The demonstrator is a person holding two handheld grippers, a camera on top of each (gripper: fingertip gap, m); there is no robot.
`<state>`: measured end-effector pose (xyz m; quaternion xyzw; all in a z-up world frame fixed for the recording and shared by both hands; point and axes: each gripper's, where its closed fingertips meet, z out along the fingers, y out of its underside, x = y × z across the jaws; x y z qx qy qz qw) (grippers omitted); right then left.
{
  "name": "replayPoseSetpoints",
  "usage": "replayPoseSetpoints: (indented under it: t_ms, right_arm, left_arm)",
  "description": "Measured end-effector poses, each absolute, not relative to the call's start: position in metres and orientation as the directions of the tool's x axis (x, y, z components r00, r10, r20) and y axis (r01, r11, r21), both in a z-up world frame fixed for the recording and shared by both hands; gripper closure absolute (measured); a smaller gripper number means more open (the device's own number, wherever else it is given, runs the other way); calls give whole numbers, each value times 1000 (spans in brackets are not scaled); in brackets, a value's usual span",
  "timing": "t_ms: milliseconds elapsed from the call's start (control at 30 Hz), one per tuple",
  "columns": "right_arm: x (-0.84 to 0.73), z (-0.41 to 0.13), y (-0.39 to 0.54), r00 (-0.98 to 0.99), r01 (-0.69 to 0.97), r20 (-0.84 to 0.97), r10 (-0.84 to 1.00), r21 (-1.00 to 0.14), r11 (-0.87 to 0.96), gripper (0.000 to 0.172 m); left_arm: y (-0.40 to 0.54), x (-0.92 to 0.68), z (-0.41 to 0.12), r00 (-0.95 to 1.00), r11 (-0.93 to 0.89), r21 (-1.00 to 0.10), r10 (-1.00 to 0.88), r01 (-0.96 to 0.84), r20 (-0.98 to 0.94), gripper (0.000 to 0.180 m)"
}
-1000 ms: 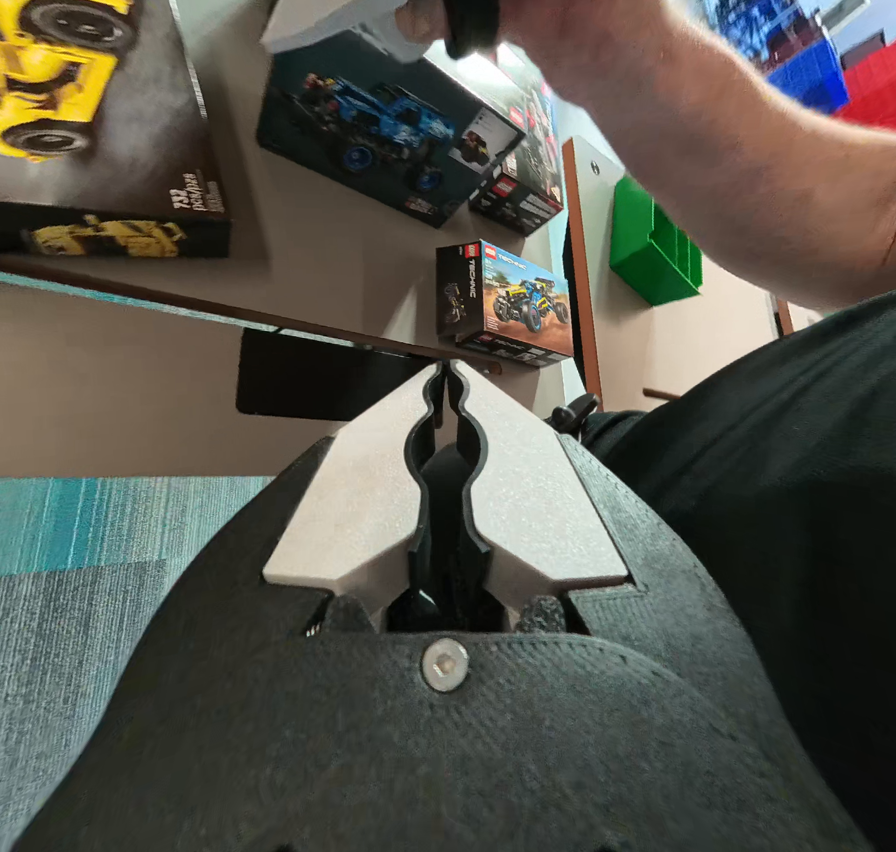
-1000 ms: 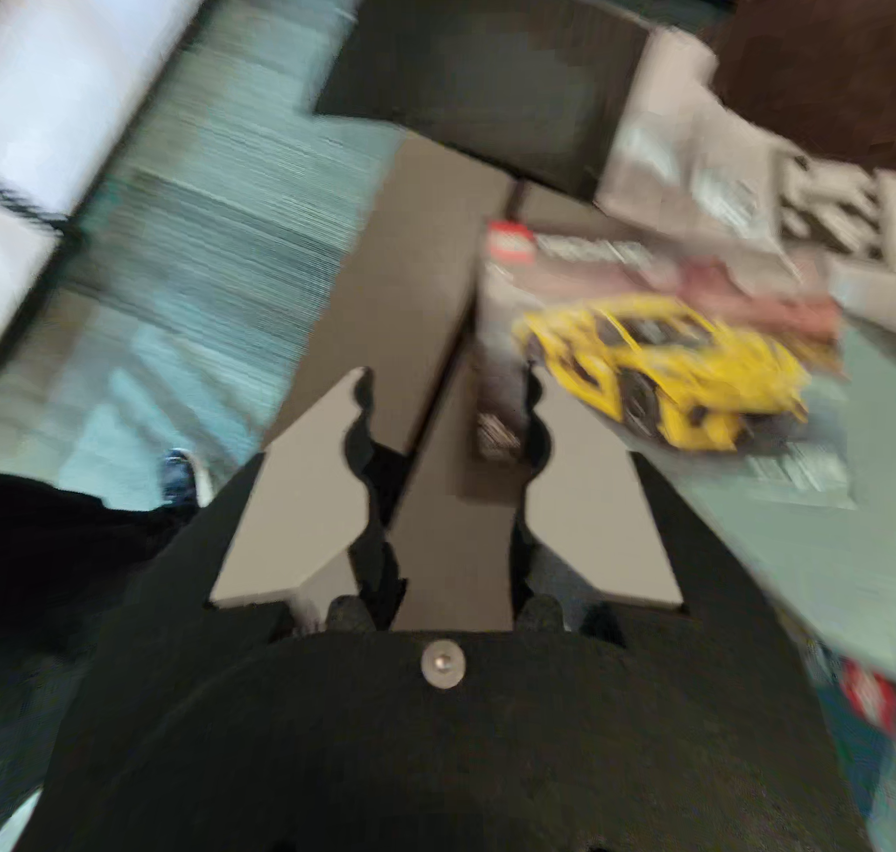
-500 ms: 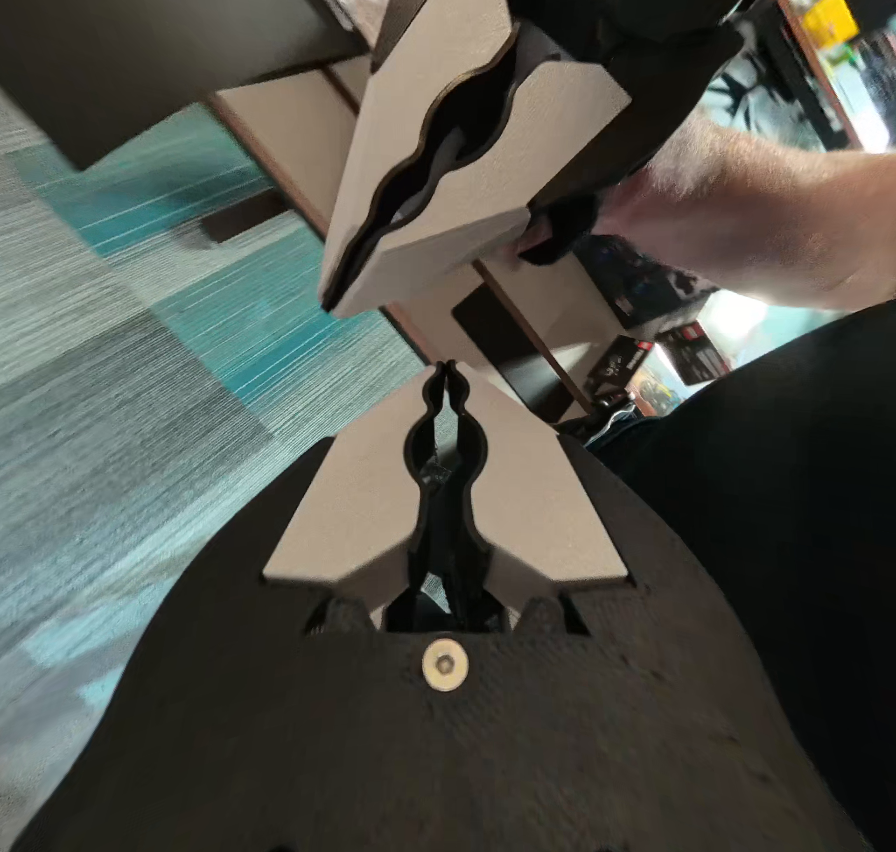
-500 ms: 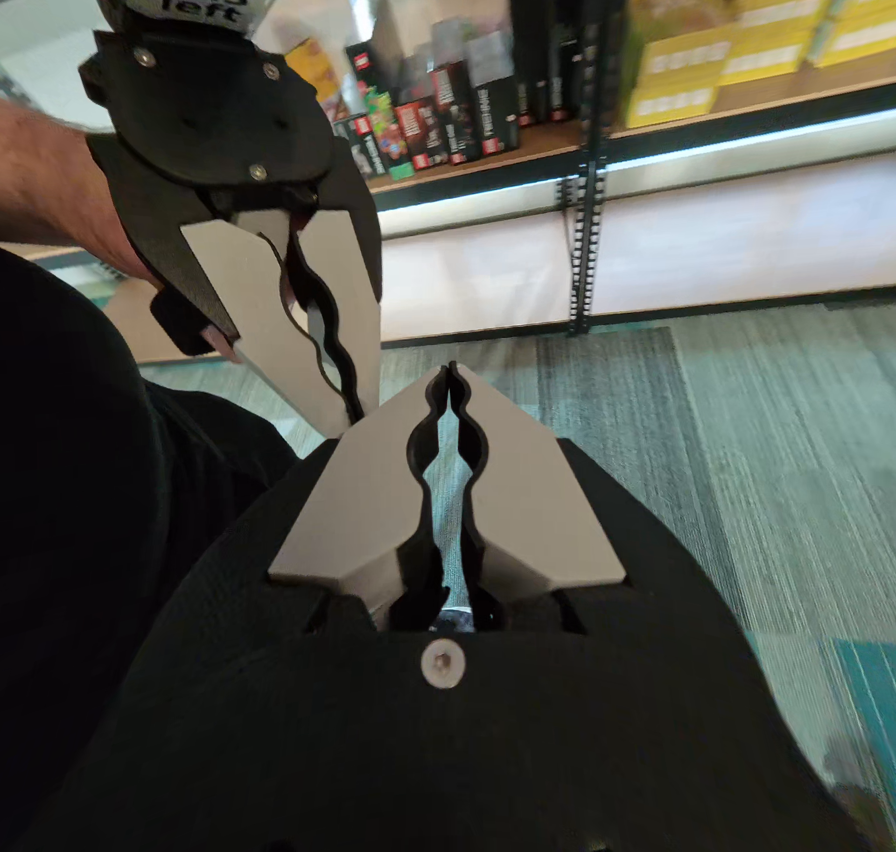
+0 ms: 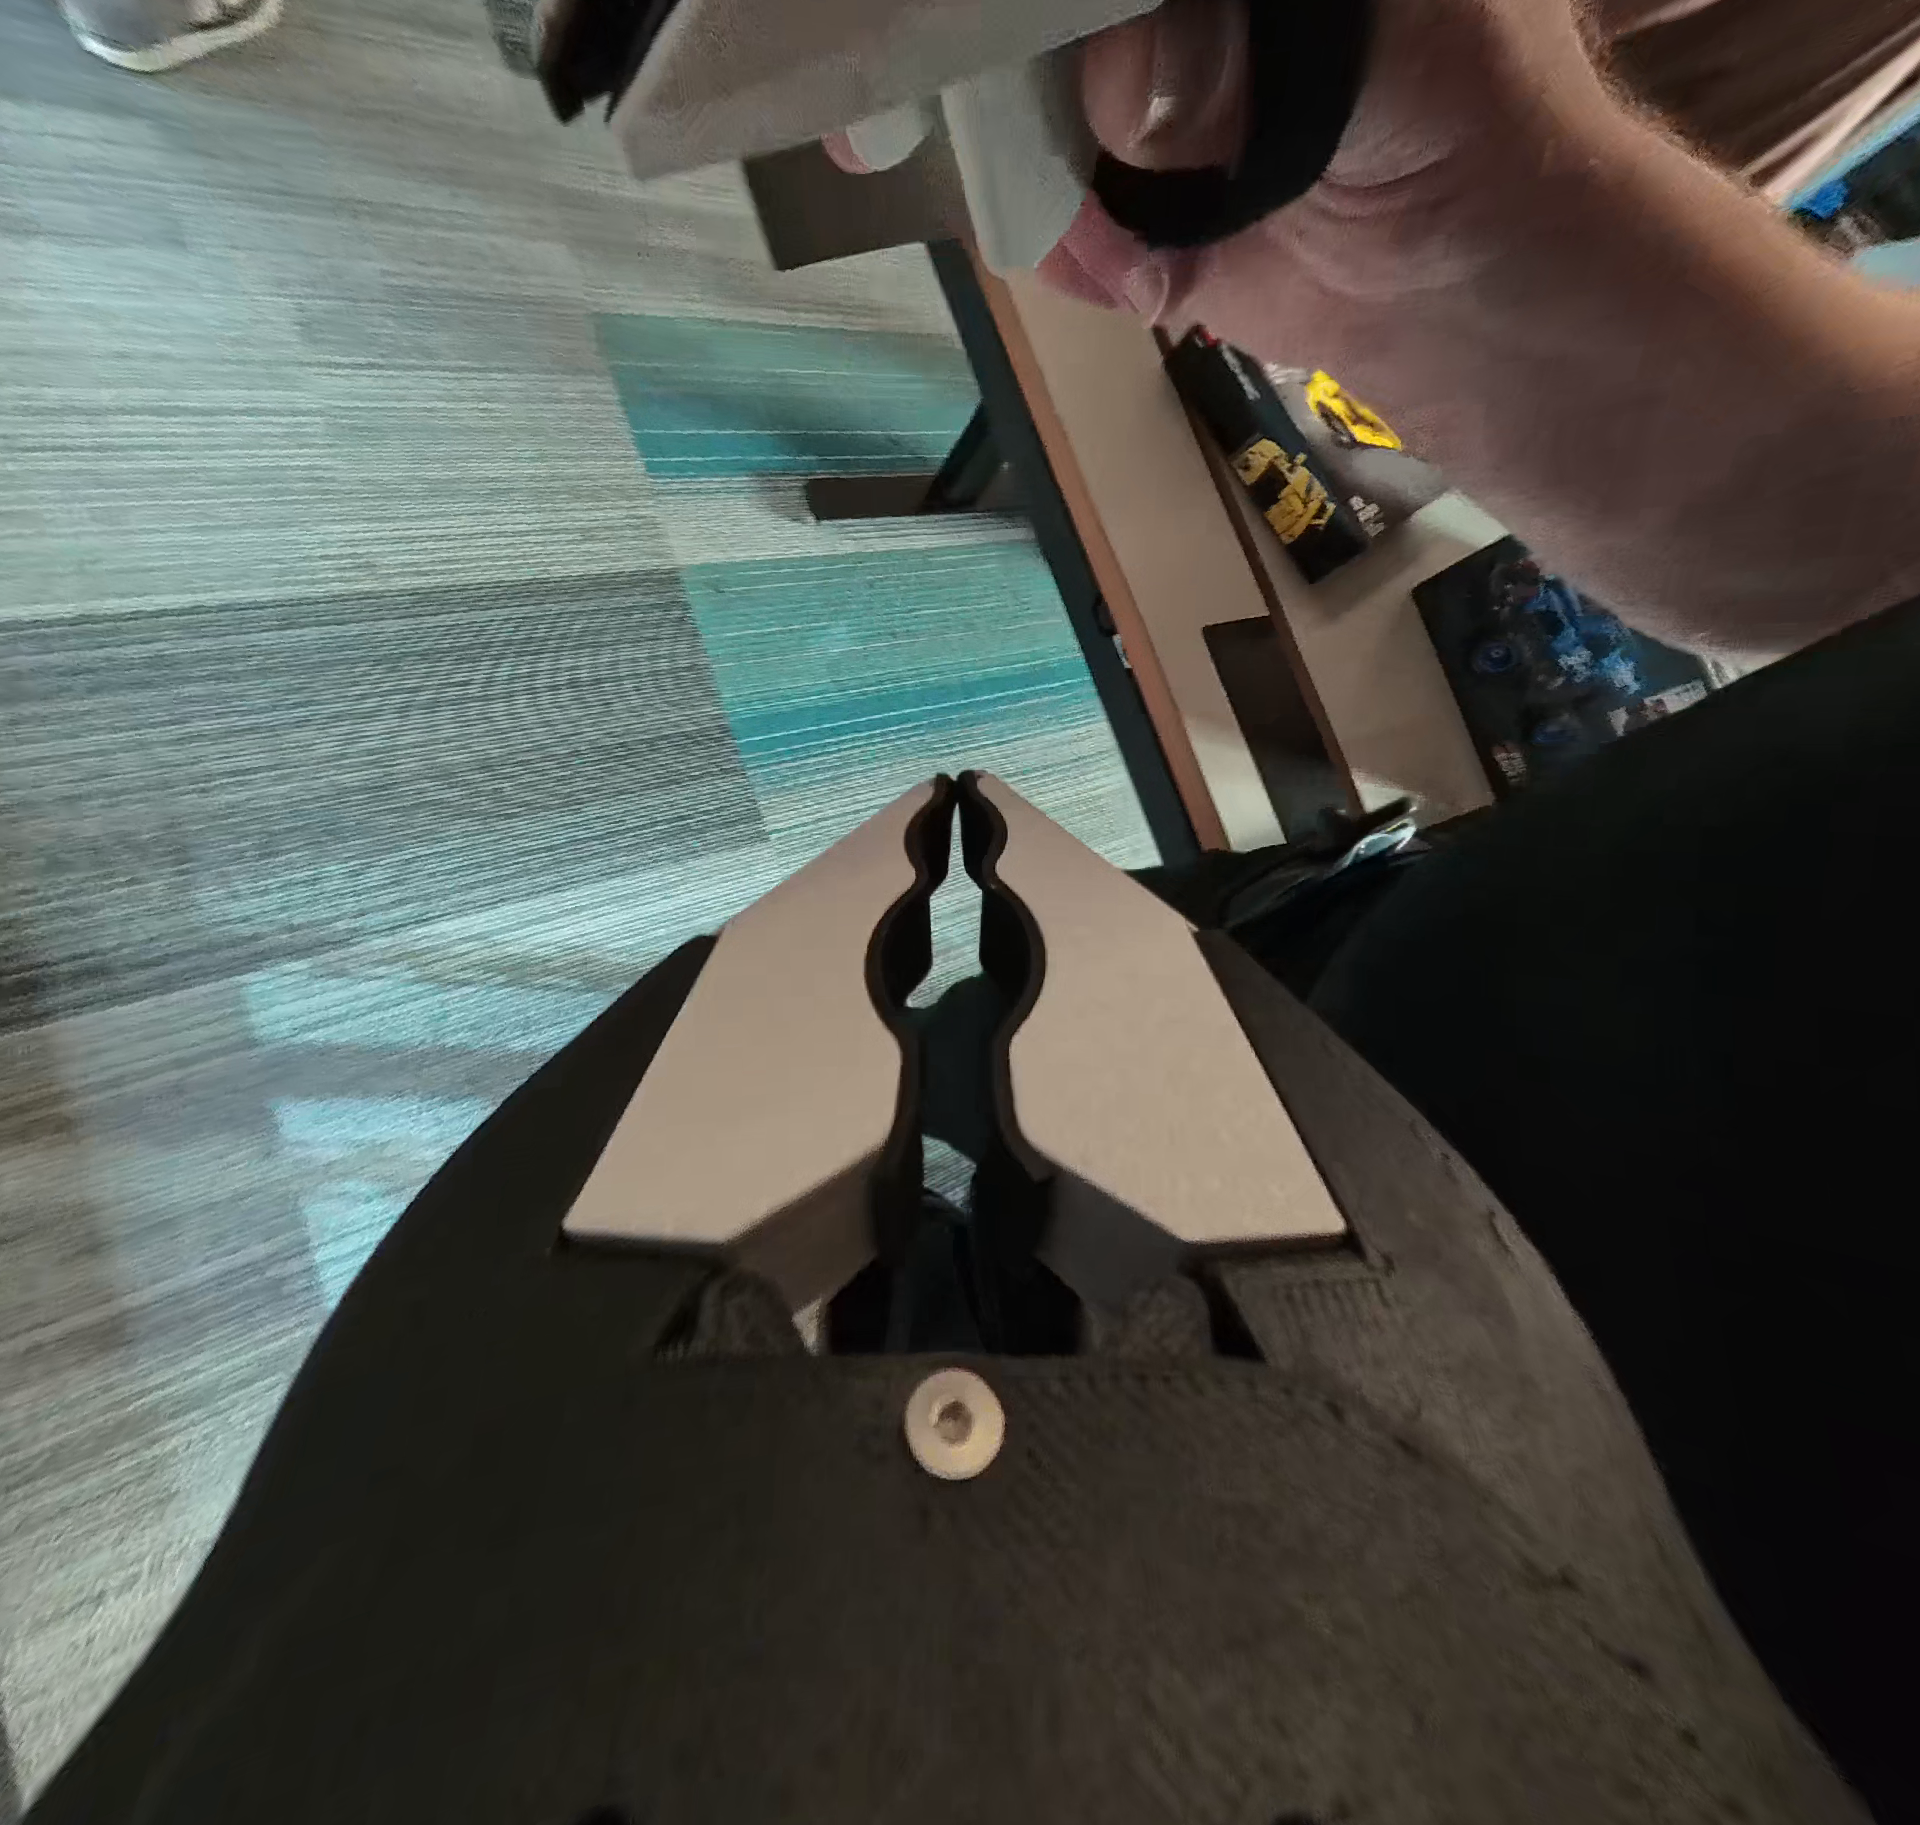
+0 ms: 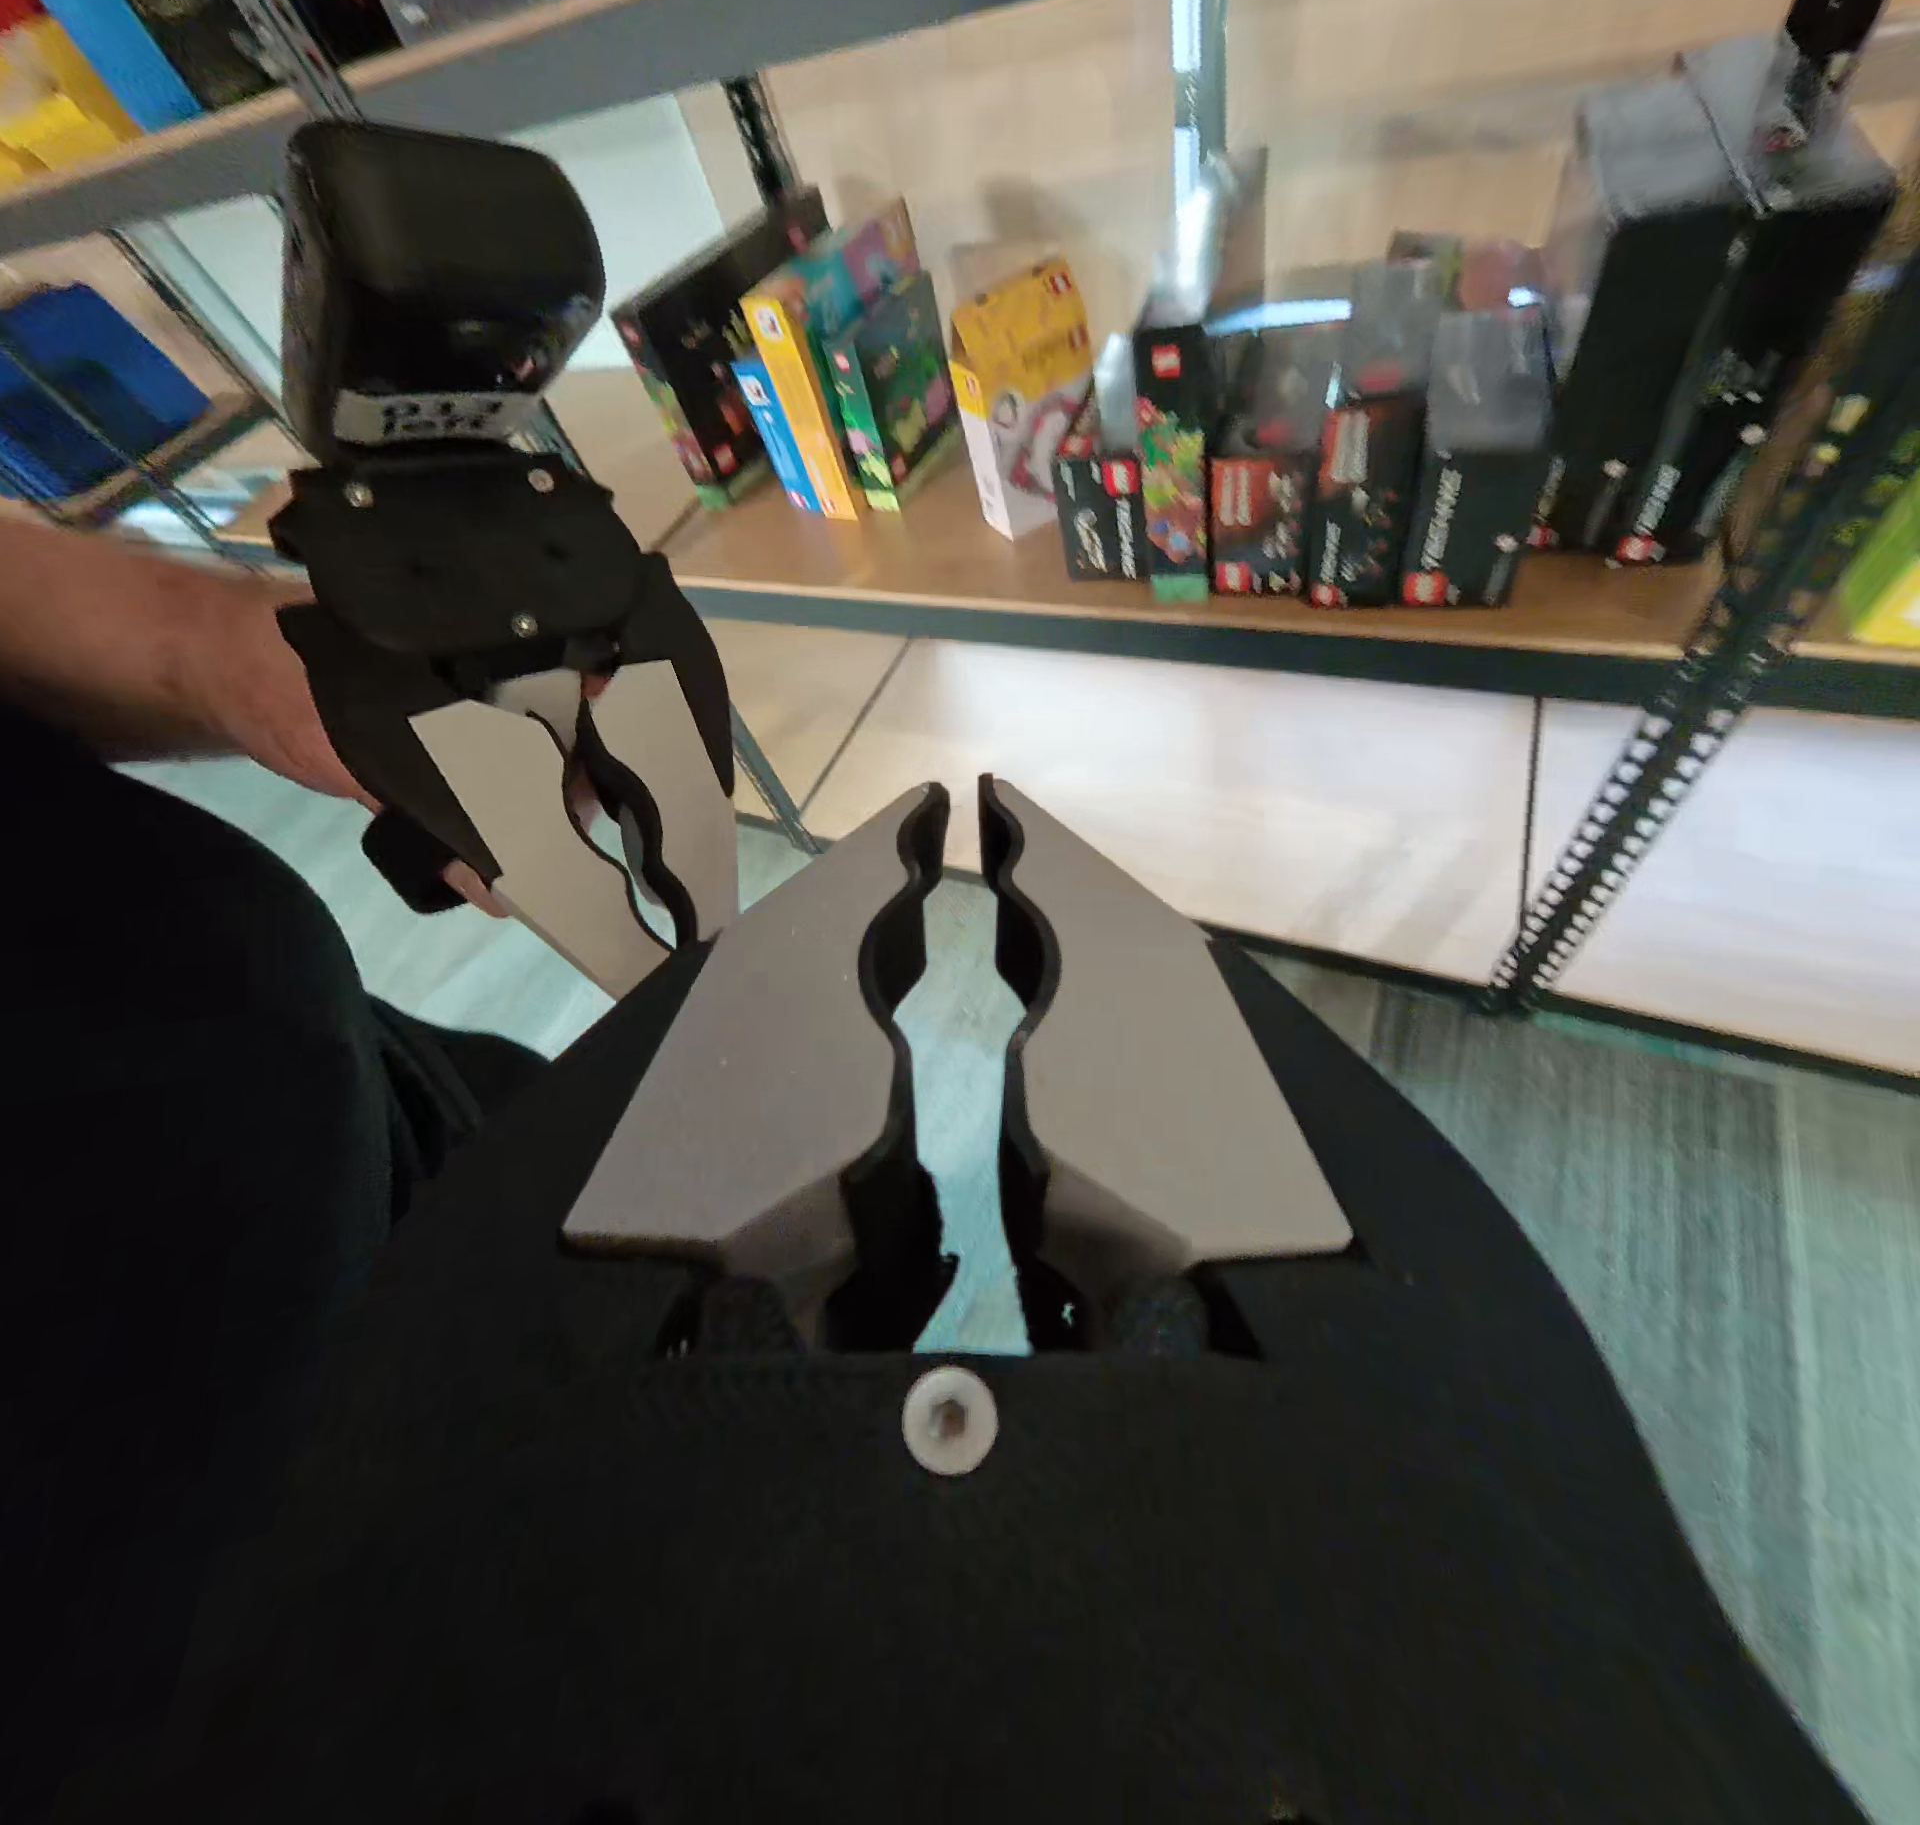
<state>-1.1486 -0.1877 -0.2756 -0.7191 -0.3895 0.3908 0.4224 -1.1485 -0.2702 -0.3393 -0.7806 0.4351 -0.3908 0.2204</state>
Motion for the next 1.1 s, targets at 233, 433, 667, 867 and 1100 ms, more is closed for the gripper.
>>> replayPoseSetpoints:
  t_ms: [233,433,667,867,1100]
  right_arm:
    - [-1290,-258,-192,250,241,-237,939,-924,-298,156]
    - [-1391,-247,-210,103,262,-245,964,-928,-264,147]
    - [-1491,-237,-222,-37,310,-217,975,-930,-195,115]
    - [-1568,-198,-203,-138,229,-97,986,-971,-63,79]
    - [-1711,-112,-168,-211,-75,149,966,-988,136,34]
  left_arm:
    - [-255,-1280,-329,469,-596,-710,-782,-375,410,180]
    - [-262,-1365,-327,562,-614,-734,-730,-290,389,180]
    - [-249,-1490,-323,773,-634,-773,-511,-43,376,167]
    - [-227,-1660,-274,962,-443,-889,-171,117,212,141]
    - [-238,-1880,-131,945,-62,-996,324,62,39,86]
